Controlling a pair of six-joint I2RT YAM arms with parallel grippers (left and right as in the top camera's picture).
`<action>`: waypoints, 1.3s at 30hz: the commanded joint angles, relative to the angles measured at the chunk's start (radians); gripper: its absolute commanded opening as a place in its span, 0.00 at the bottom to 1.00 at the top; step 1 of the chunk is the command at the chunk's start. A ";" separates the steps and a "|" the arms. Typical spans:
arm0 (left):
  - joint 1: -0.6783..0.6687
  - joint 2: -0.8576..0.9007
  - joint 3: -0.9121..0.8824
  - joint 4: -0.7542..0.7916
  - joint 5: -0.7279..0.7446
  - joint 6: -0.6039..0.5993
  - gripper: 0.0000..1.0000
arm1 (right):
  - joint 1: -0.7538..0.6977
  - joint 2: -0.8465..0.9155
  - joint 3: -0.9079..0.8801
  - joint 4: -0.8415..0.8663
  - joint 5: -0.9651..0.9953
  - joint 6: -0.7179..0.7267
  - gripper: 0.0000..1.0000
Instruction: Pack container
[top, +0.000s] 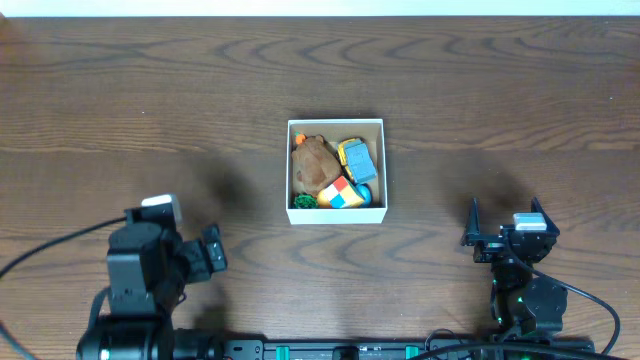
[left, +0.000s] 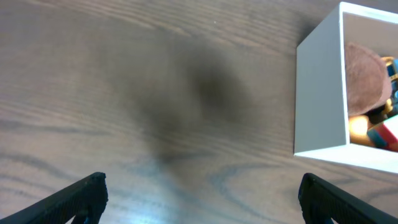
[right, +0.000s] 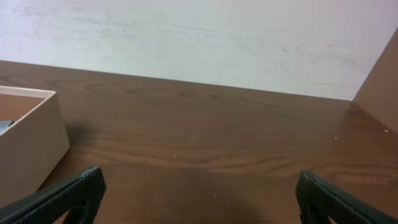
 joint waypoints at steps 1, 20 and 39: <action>0.023 -0.102 -0.029 -0.028 -0.024 0.006 0.98 | -0.003 -0.010 -0.002 -0.006 -0.007 -0.013 0.99; 0.083 -0.403 -0.557 0.613 -0.031 0.010 0.98 | -0.003 -0.010 -0.002 -0.006 -0.007 -0.013 0.99; 0.097 -0.539 -0.736 0.878 -0.030 0.163 0.98 | -0.003 -0.010 -0.002 -0.006 -0.007 -0.013 0.99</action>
